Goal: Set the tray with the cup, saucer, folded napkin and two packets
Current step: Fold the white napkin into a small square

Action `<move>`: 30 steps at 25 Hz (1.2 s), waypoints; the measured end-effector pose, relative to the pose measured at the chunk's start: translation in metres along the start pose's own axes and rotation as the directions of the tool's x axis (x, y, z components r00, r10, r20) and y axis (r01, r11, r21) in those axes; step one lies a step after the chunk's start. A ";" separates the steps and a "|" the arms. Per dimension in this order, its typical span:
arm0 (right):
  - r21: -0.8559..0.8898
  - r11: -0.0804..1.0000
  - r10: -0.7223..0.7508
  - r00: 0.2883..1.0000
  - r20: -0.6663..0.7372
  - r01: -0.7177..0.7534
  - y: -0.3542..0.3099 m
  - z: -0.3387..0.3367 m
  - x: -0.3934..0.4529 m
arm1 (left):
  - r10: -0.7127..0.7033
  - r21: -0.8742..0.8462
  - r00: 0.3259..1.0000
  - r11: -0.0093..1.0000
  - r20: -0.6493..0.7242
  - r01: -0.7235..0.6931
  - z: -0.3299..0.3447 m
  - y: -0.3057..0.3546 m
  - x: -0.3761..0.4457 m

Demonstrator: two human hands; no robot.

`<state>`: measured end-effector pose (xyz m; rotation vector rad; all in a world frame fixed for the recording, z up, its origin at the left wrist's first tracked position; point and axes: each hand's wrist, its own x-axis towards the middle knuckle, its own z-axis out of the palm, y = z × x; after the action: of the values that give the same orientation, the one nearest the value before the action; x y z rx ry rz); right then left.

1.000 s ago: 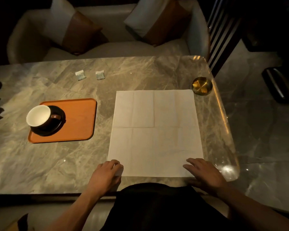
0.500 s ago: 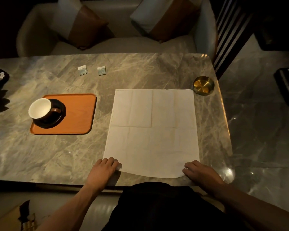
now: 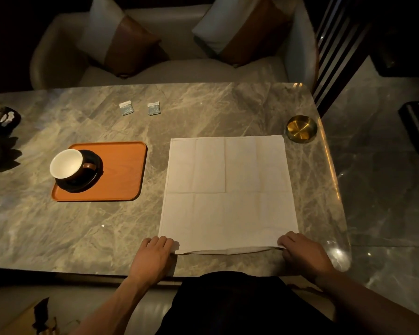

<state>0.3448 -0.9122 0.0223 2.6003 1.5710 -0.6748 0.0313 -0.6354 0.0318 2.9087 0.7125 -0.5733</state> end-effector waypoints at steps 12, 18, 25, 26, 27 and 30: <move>0.347 0.921 0.139 0.980 0.140 -0.180 0.018 -0.028 0.013 | -0.009 -0.142 0.996 0.990 -0.085 -0.003 0.005 -0.017 0.012; 0.542 0.801 0.217 0.967 0.135 -0.255 0.031 -0.058 0.030 | -0.112 -0.482 0.994 0.870 0.008 0.101 -0.014 -0.042 0.027; 0.711 0.656 0.264 0.960 0.097 -0.252 0.047 -0.082 0.066 | -0.295 -0.866 0.936 0.399 0.190 0.301 -0.050 -0.069 0.057; 0.736 0.633 0.273 0.959 0.079 -0.241 0.049 -0.085 0.072 | -0.321 -0.882 0.926 0.355 0.198 0.311 -0.054 -0.071 0.063; 0.758 0.610 0.280 0.958 0.066 -0.231 0.051 -0.089 0.077 | -0.348 -0.892 0.915 0.321 0.203 0.319 -0.058 -0.072 0.068; 0.805 0.546 0.310 0.949 0.065 -0.233 0.056 -0.097 0.092 | -0.396 -0.906 0.898 0.279 0.194 0.319 -0.067 -0.075 0.086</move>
<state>0.4630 -0.8388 0.0647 3.4125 0.8946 -1.5671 0.0896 -0.5207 0.0612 1.6560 1.2141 0.0066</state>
